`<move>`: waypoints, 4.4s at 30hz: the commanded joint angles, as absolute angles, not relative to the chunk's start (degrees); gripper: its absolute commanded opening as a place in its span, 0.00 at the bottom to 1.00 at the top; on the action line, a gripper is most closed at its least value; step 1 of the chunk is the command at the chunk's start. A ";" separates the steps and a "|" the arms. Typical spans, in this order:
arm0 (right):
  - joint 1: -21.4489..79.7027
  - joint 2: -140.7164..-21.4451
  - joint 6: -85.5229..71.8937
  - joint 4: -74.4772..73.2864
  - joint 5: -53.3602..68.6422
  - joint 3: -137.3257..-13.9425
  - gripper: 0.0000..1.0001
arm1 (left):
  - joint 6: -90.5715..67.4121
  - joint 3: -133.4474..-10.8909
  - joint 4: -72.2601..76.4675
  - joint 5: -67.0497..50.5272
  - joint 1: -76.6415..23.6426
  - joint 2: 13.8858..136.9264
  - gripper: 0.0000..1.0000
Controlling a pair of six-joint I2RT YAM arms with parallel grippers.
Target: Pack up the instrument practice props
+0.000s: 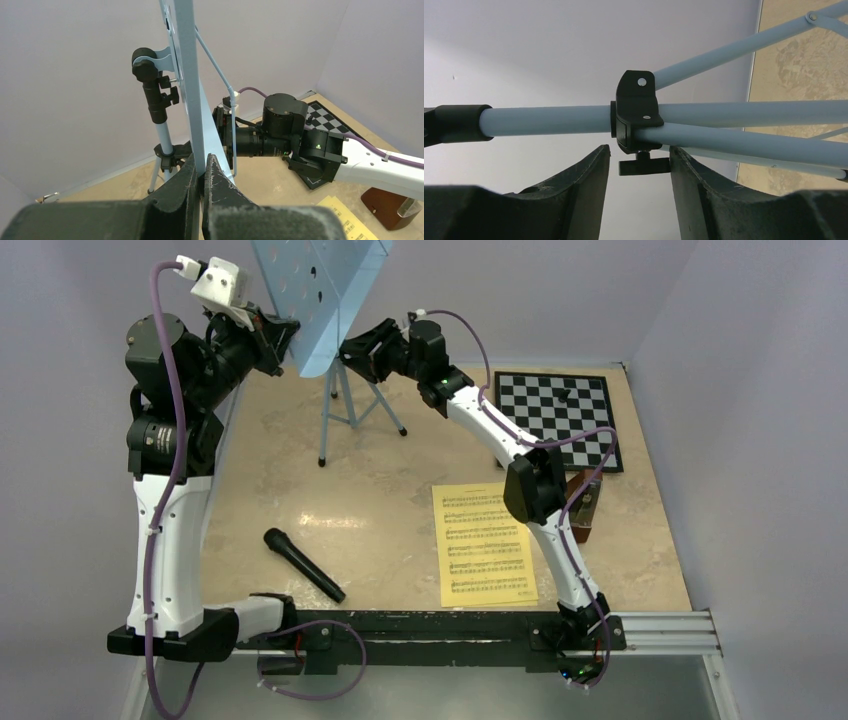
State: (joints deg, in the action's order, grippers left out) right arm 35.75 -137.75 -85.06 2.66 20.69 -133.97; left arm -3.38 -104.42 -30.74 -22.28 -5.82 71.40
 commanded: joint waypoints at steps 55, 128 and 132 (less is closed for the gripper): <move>34.71 -131.37 -73.53 8.82 28.42 -125.79 0.66 | -3.16 -101.65 -37.11 -24.17 -7.29 74.80 0.00; 39.55 -111.28 53.89 42.81 16.39 -88.50 0.73 | -4.76 -99.23 -33.72 -24.78 -7.21 72.98 0.00; 36.60 -105.48 36.45 32.41 14.39 -88.67 0.78 | -4.31 -100.00 -32.74 -25.04 -6.97 73.29 0.00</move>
State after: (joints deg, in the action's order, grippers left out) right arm 39.46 -114.67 51.81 35.79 15.92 -86.89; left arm -3.92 -100.14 -26.55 -24.01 -7.14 71.05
